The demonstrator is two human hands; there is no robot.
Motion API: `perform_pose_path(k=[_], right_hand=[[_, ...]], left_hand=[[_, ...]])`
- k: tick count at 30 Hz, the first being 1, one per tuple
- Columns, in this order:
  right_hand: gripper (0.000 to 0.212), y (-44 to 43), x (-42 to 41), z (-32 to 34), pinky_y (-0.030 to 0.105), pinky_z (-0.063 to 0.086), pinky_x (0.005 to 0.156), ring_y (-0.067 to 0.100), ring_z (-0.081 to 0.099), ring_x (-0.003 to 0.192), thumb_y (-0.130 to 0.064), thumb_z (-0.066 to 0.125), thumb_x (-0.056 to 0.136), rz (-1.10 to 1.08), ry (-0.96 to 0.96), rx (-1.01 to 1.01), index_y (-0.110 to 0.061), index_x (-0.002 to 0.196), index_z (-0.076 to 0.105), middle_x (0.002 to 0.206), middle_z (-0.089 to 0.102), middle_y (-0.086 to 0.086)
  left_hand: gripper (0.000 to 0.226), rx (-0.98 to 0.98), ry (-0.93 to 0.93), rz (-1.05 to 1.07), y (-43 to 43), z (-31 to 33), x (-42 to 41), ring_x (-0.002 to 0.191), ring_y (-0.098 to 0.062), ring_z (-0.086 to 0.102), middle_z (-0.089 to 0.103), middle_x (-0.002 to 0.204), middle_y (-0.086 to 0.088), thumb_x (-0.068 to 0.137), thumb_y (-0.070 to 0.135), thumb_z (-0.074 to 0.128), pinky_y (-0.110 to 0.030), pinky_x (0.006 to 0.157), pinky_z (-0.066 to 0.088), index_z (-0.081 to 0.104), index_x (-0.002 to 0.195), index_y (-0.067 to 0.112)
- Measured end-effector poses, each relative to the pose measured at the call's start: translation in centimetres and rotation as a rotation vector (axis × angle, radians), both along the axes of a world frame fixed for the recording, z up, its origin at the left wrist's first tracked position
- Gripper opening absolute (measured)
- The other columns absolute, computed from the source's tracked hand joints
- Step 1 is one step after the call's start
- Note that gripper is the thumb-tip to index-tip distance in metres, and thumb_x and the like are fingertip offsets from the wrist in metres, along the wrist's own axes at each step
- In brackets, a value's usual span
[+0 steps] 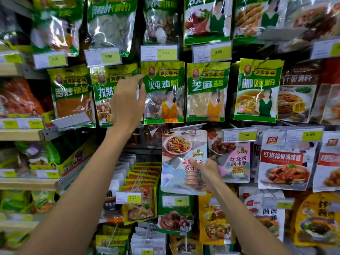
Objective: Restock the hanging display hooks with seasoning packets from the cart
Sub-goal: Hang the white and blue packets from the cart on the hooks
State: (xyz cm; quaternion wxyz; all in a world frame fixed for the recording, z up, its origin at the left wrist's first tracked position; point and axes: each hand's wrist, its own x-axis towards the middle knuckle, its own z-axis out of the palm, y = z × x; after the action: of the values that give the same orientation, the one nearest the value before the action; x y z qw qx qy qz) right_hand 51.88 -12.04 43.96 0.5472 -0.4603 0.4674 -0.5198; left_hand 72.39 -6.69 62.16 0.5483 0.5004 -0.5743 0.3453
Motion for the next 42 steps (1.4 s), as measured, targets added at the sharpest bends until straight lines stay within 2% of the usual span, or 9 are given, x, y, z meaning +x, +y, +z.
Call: perform_pose_path(k=[7, 12, 15, 20, 24, 30, 34, 40, 42], right_hand=[[0.015, -1.5, -0.3, -0.7, 0.057, 0.057, 0.070, 0.037, 0.070, 0.083, -0.021, 0.070, 0.086, -0.024, 0.040, -0.001, -0.009, 0.094, 0.065, 0.091, 0.074, 0.014], [0.020, -3.4, 0.1, -0.1, 0.040, 0.058, 0.053, 0.030, 0.070, 0.074, -0.021, 0.068, 0.089, -0.052, 0.069, 0.032, -0.005, 0.099, 0.062, 0.086, 0.072, 0.014], [0.023, -4.7, 0.2, -0.1, 0.033, 0.053, 0.047, 0.025, 0.067, 0.065, -0.019, 0.065, 0.091, -0.079, 0.078, 0.040, -0.003, 0.105, 0.057, 0.081, 0.067, 0.012], [0.044, -7.1, 0.6, -0.3, 0.022, 0.035, 0.045, 0.012, 0.049, 0.066, -0.025, 0.063, 0.092, -0.134, 0.254, 0.011, 0.002, 0.124, 0.050, 0.109, 0.062, 0.014], [0.049, -8.4, 1.2, 0.0, 0.023, 0.034, 0.037, 0.012, 0.047, 0.064, -0.029, 0.060, 0.094, -0.148, 0.310, 0.069, 0.003, 0.127, 0.045, 0.092, 0.058, 0.007], [0.045, -9.1, 1.6, -0.1, 0.027, 0.033, 0.052, 0.015, 0.045, 0.065, -0.031, 0.055, 0.095, -0.198, 0.377, 0.080, 0.007, 0.119, 0.052, 0.076, 0.048, 0.003], [0.044, -7.9, 1.4, -0.8, 0.031, 0.043, 0.082, 0.032, 0.057, 0.107, -0.031, 0.049, 0.098, -0.188, 0.386, -0.023, 0.004, 0.125, 0.054, 0.118, 0.062, 0.018], [0.028, -3.5, 0.7, -1.5, 0.041, 0.050, 0.092, 0.030, 0.059, 0.108, -0.017, 0.053, 0.097, -0.201, 0.369, -0.169, 0.004, 0.117, 0.052, 0.117, 0.061, 0.019], [0.027, -1.8, 0.2, -1.2, 0.030, 0.049, 0.086, 0.020, 0.057, 0.103, -0.019, 0.052, 0.098, -0.202, 0.387, -0.238, -0.001, 0.118, 0.053, 0.114, 0.061, 0.012]], left_hand=[[0.044, -0.050, -0.299, 0.175, -4.0, 4.8, -1.1, 0.132, -0.031, 0.040, 0.041, 0.145, -0.016, 0.100, 0.024, 0.036, -0.038, 0.110, 0.027, 0.042, 0.140, 0.007], [0.051, 0.083, -0.377, 0.265, -6.9, 5.9, -0.7, 0.143, -0.024, 0.022, 0.024, 0.155, -0.010, 0.103, 0.033, 0.024, -0.037, 0.117, 0.010, 0.023, 0.149, 0.012], [0.051, 0.079, -0.378, 0.269, -7.7, 5.9, -0.8, 0.143, -0.024, 0.023, 0.027, 0.154, -0.010, 0.103, 0.034, 0.025, -0.037, 0.117, 0.009, 0.024, 0.148, 0.010], [0.055, 0.002, -0.346, 0.194, -7.6, 6.2, -0.9, 0.139, -0.025, 0.031, 0.035, 0.150, -0.010, 0.102, 0.040, 0.021, -0.039, 0.116, 0.012, 0.032, 0.146, 0.010], [0.053, 0.010, -0.340, 0.183, -7.7, 6.4, -1.2, 0.137, -0.026, 0.033, 0.039, 0.147, -0.012, 0.102, 0.037, 0.022, -0.037, 0.116, 0.015, 0.034, 0.144, 0.008], [0.052, -0.007, -0.338, 0.166, -7.8, 6.3, -1.3, 0.135, -0.027, 0.036, 0.042, 0.143, -0.013, 0.101, 0.037, 0.028, -0.037, 0.115, 0.019, 0.037, 0.143, 0.007], [0.051, -0.006, -0.339, 0.152, -7.6, 6.4, -1.2, 0.136, -0.027, 0.035, 0.041, 0.145, -0.013, 0.101, 0.037, 0.029, -0.036, 0.116, 0.017, 0.036, 0.143, 0.007], [0.045, -0.037, -0.311, 0.122, -6.5, 5.5, -1.4, 0.135, -0.029, 0.038, 0.044, 0.143, -0.015, 0.101, 0.026, 0.032, -0.037, 0.116, 0.019, 0.044, 0.136, 0.002], [0.043, -0.037, -0.302, 0.098, -6.1, 4.9, -1.5, 0.133, -0.030, 0.040, 0.045, 0.141, -0.016, 0.100, 0.023, 0.033, -0.038, 0.115, 0.022, 0.046, 0.134, 0.001]])
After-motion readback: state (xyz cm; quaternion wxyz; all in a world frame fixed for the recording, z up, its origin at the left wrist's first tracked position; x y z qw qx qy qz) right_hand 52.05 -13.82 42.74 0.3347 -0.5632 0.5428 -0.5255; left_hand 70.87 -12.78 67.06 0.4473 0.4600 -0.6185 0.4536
